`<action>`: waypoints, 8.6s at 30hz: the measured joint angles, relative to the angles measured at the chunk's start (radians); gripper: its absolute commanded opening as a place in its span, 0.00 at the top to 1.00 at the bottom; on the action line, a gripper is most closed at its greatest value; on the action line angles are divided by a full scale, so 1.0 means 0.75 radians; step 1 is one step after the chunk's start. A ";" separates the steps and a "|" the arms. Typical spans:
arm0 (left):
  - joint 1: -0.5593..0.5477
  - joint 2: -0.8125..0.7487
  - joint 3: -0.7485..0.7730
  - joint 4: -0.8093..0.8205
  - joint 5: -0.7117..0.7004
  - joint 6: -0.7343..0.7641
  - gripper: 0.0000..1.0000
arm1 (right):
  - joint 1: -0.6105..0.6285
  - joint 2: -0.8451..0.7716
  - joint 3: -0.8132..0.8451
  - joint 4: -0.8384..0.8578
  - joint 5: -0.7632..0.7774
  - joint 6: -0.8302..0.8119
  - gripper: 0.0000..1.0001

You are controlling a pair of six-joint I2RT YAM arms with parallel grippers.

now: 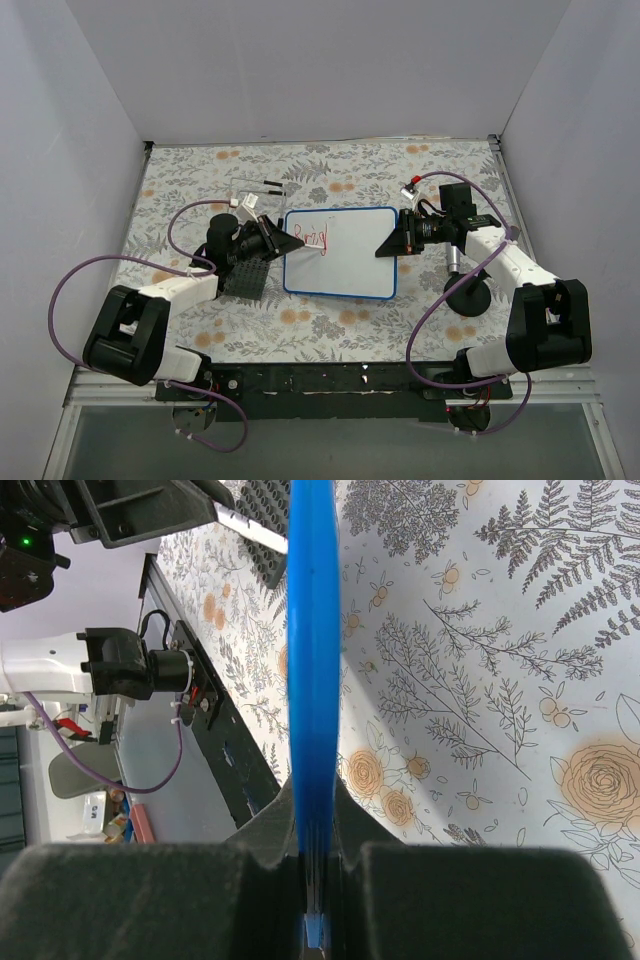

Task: Write a sentence on the whiteboard
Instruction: Write with the whiteboard marker without the cap on the whiteboard.

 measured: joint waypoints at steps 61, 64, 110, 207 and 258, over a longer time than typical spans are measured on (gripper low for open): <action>-0.003 0.074 0.076 -0.035 0.101 0.017 1.00 | -0.003 -0.007 0.000 -0.001 0.006 0.001 0.99; -0.004 0.068 0.071 -0.018 0.105 0.003 1.00 | -0.003 -0.008 0.000 0.000 0.006 -0.001 0.99; 0.061 -0.570 -0.245 -0.048 -0.085 -0.089 1.00 | -0.003 -0.045 -0.035 0.015 0.008 -0.006 0.99; -0.129 0.048 0.127 0.026 -0.184 0.018 1.00 | -0.008 -0.045 -0.036 0.010 0.012 0.015 0.99; -0.135 -0.201 0.111 -0.028 -0.025 -0.011 1.00 | -0.013 -0.047 -0.040 0.014 0.005 -0.010 0.99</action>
